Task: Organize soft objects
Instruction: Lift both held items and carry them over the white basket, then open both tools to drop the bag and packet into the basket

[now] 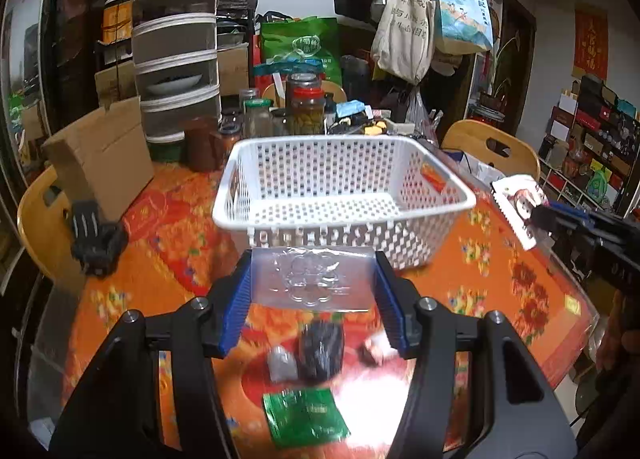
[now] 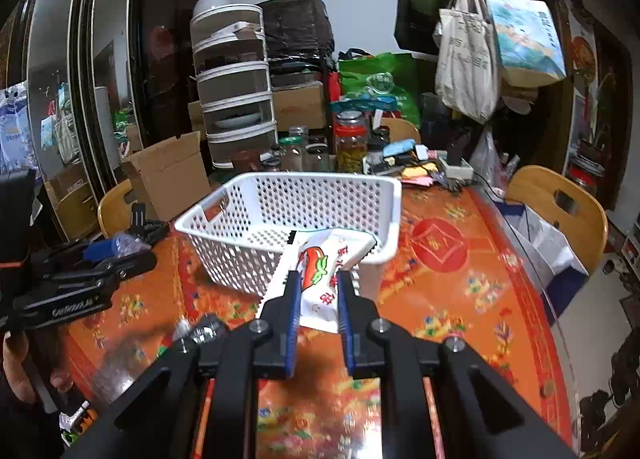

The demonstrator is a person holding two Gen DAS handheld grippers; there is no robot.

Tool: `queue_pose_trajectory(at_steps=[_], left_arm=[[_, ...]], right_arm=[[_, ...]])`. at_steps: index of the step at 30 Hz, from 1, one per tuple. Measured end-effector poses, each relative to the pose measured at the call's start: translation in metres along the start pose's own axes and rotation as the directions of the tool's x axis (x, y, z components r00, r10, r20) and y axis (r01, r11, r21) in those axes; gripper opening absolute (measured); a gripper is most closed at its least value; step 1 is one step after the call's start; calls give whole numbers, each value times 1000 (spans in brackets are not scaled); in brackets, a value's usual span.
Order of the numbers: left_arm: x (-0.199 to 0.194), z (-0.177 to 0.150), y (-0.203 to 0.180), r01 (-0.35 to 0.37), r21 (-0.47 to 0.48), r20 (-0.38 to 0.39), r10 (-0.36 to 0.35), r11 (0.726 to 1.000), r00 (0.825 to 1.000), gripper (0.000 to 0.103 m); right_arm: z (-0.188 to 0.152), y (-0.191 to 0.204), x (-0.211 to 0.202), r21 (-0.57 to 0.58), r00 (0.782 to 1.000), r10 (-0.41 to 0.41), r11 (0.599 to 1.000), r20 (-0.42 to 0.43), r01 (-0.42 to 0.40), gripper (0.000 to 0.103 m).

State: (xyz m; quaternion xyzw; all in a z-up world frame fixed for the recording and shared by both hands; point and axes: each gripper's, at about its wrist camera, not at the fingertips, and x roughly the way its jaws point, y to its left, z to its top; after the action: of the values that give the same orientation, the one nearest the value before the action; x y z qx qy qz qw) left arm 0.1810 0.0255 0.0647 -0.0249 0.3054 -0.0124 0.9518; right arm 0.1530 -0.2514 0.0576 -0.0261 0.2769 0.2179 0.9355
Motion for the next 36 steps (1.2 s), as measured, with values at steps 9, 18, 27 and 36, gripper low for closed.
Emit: queue_pose_trajectory(at_steps=[9, 18, 27, 36], left_arm=[[45, 74, 9, 19, -26, -71, -21, 999, 997, 54], [147, 119, 11, -2, -43, -242, -8, 999, 970, 54], [225, 102, 8, -44, -17, -396, 34, 999, 918, 54], [248, 89, 15, -51, -16, -441, 38, 999, 897, 54]], right_arm=[[48, 9, 41, -37, 998, 5, 999, -57, -7, 16], [78, 2, 138, -34, 970, -35, 999, -240, 28, 16], [64, -5, 213, -58, 904, -70, 997, -422, 50, 16], [55, -4, 233, -85, 880, -78, 995, -468, 43, 17]])
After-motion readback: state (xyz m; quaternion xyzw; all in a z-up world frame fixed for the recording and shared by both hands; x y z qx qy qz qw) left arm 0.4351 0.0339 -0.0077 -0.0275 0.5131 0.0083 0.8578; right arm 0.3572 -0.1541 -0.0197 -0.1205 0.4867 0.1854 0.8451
